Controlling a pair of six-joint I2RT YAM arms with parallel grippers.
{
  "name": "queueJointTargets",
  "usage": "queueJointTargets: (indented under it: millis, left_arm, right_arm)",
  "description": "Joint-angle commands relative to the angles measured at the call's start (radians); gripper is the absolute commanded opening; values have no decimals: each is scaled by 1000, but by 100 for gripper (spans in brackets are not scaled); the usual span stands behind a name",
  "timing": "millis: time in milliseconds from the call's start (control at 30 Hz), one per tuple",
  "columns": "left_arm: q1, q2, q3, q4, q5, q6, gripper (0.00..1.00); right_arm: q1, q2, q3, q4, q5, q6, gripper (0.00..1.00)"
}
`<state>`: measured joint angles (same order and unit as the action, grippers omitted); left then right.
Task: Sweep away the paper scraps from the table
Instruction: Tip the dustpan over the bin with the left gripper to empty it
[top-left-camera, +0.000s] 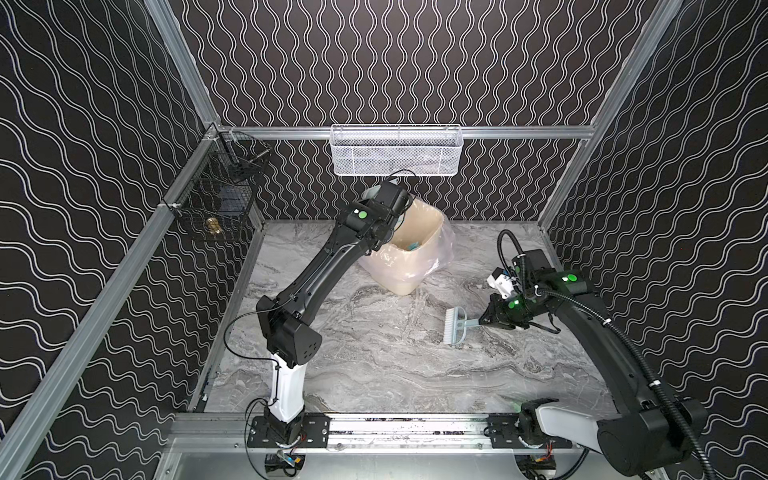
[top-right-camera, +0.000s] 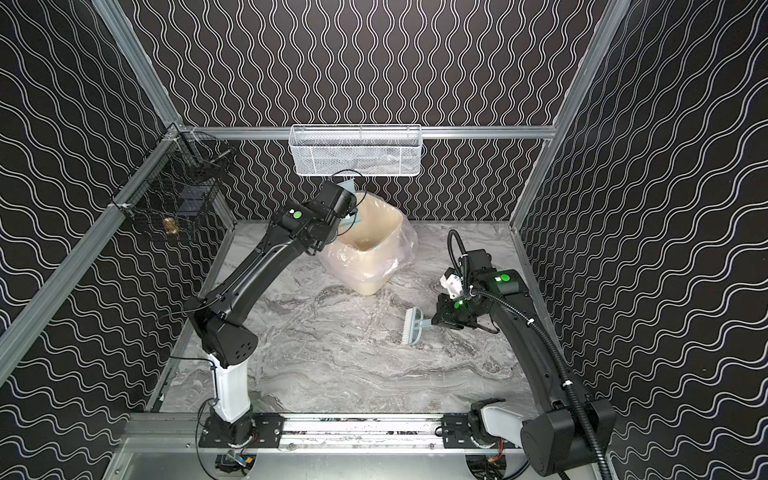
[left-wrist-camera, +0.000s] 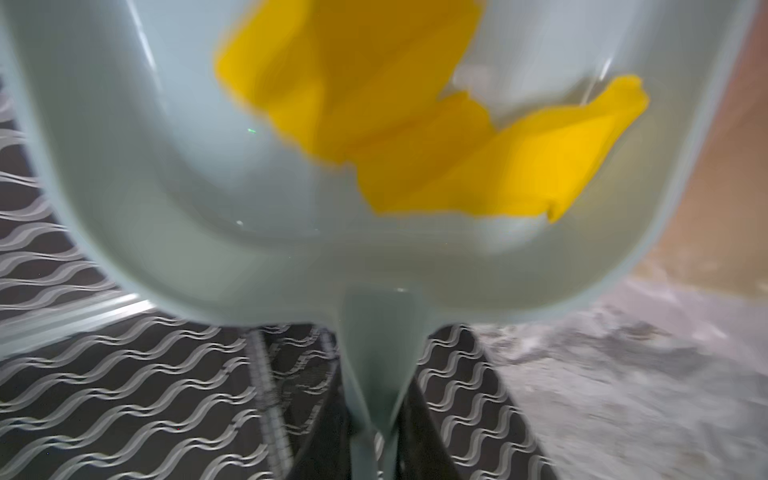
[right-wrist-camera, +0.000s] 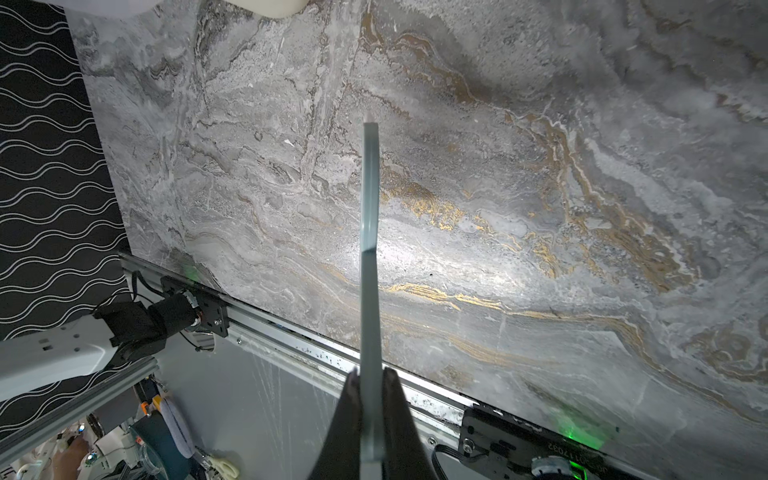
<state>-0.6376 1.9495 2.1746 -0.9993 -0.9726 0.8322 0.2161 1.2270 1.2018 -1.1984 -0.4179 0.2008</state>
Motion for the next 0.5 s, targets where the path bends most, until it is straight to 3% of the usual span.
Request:
queueJointTargets:
  millis: [0,133,467]
  left_arm:
    - [-19,-38,-107,310,-100,316,0]
    - [-36,-67,-223,536,-116,494,0]
    - [-41,-82,-257,557,-104,498,0]
  right_arm:
    - [0,-2,11,-20,8,-13,0]
    - [0,-6,12,-20,16,-18,0]
    - [0,-15,7,-6,19,-15,0]
